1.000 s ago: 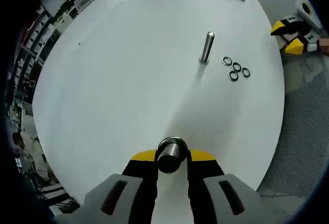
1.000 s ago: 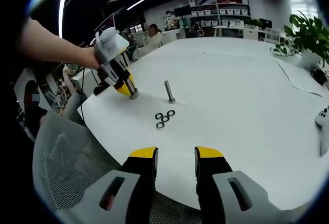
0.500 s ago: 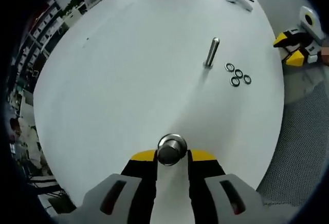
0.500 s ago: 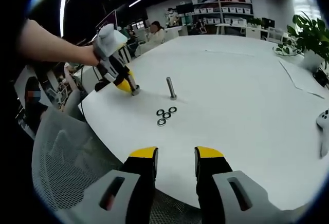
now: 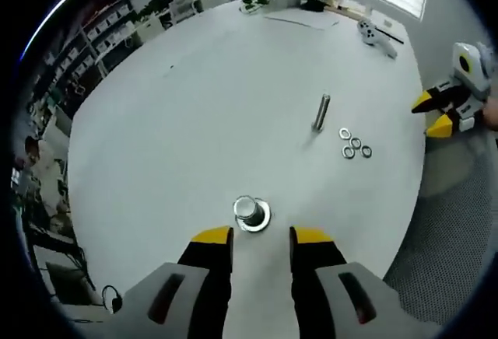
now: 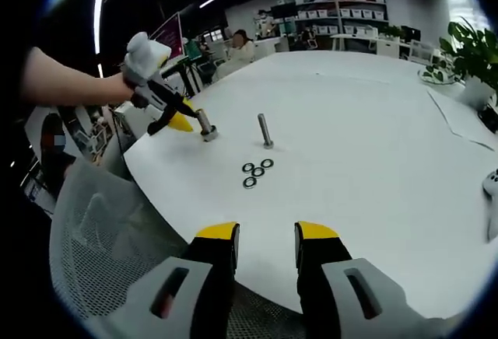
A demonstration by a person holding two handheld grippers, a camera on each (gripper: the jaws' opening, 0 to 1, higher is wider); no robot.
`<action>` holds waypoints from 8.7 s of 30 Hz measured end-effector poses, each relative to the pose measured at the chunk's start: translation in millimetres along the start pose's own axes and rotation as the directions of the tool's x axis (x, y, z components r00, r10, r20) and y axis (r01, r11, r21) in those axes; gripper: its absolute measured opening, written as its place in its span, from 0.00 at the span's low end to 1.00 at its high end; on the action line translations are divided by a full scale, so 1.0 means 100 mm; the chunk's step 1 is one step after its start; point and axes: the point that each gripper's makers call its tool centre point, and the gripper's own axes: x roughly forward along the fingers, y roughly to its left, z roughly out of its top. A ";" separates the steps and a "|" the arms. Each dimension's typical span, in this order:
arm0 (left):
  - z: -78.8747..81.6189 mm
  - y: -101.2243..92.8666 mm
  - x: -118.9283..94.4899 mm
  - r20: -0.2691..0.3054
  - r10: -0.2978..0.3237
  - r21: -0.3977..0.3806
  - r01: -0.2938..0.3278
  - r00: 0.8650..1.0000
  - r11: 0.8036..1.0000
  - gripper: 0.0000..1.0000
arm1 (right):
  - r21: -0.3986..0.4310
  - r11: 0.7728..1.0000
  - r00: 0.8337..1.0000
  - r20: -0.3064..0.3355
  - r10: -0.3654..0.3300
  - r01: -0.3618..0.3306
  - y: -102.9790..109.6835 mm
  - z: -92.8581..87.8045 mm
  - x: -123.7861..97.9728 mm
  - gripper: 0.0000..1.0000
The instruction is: Place the washer onto the threaded stud by aligning its center hole with the stud, sliding it down to the base, and recovering from edge contact or off-axis alignment until the washer reaches the visible bottom stop.
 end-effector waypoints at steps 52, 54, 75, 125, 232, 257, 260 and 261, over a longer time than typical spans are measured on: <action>-0.53 -0.34 -0.78 0.354 0.136 -0.320 -0.017 0.925 0.947 0.31 | -0.047 0.994 0.987 -0.125 -0.101 0.096 -0.15 -0.19 0.00 0.32; -0.55 -0.33 -0.77 0.359 0.140 -0.333 -0.014 0.923 0.943 0.30 | -0.060 0.994 0.987 -0.129 -0.095 0.088 -0.12 -0.20 0.01 0.32; -0.57 -0.50 -0.57 0.379 0.072 -0.290 0.044 0.923 0.956 0.29 | -0.088 0.989 0.975 -0.177 -0.133 0.119 -0.19 -0.28 0.00 0.31; -0.64 -0.65 -0.49 0.344 0.002 -0.229 0.082 0.939 0.970 0.28 | -0.140 0.984 0.959 -0.244 -0.145 0.113 -0.17 -0.37 0.03 0.32; -0.72 -0.64 -0.44 0.308 0.002 -0.244 0.077 0.952 0.967 0.29 | -0.579 0.759 0.844 -0.531 -0.074 -0.298 0.33 0.13 1.05 0.16; -0.72 -0.65 -0.44 0.305 -0.007 -0.237 0.083 0.952 0.968 0.28 | -0.576 0.719 0.734 -0.665 -0.136 -0.389 0.35 0.11 1.09 0.18; -0.72 -0.65 -0.44 0.309 -0.004 -0.242 0.083 0.951 0.967 0.28 | -0.582 0.707 0.723 -0.676 -0.145 -0.402 0.35 0.11 1.09 0.17; -0.72 -0.65 -0.44 0.308 -0.005 -0.243 0.083 0.952 0.967 0.28 | -0.582 0.705 0.719 -0.679 -0.147 -0.406 0.35 0.11 1.09 0.17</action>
